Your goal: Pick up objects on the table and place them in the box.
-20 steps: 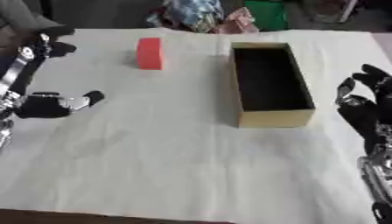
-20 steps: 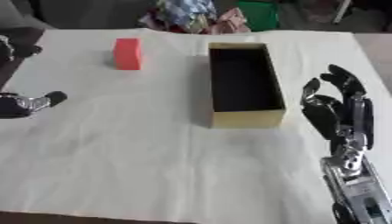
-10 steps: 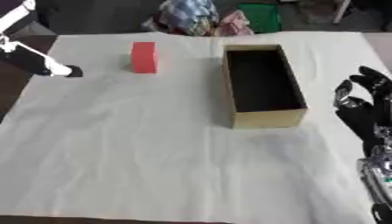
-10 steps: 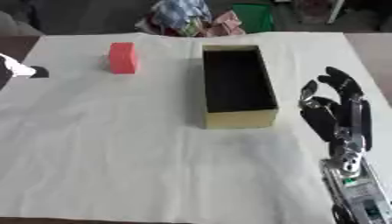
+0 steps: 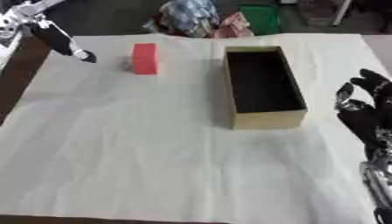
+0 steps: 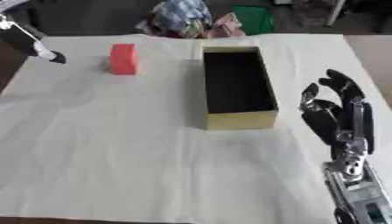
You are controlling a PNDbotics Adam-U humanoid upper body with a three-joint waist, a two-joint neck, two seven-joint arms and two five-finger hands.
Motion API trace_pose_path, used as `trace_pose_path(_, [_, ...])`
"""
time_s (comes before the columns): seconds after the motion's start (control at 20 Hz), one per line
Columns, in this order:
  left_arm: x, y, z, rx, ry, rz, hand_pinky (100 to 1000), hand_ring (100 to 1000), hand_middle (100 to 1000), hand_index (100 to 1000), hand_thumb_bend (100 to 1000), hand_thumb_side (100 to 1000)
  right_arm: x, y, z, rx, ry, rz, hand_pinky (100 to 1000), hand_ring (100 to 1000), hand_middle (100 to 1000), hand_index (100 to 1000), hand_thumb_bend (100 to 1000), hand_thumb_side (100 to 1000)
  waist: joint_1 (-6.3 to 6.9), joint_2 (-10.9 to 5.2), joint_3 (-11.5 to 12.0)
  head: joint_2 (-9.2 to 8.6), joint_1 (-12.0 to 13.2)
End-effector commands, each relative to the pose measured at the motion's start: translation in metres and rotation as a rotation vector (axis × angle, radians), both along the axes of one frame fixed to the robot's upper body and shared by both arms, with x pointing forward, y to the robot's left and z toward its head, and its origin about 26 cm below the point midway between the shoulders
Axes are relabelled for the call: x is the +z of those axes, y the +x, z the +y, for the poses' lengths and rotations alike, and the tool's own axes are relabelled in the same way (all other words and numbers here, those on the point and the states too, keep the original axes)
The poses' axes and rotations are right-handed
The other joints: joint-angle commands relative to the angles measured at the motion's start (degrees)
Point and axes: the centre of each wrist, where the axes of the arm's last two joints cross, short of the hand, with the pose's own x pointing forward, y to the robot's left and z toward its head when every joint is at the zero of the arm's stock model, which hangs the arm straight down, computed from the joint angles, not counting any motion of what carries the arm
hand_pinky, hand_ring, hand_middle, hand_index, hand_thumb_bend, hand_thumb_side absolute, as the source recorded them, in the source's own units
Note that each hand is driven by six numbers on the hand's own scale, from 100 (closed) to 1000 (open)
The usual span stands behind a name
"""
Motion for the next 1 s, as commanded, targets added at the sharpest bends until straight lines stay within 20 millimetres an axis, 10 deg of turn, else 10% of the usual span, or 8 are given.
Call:
trace_pose_path(0.05, [0.003, 0.013, -0.001, 0.027, 0.058, 0.0, 791, 821, 837, 926, 773, 100, 0.006, 0.001, 0.0, 0.012, -0.008, -0.017, 650, 921, 689, 818, 100, 100, 0.05, -0.93, -0.4, -0.26, 0.5])
trace_pose_path(1.0, [-0.034, 0.051, 0.004, 0.15, 0.091, 0.066, 795, 800, 796, 916, 818, 116, 0.008, 0.002, 0.009, 0.056, -0.001, -0.019, 651, 922, 689, 819, 100, 100, 0.24, 0.45, -3.5, -1.2, 2.3])
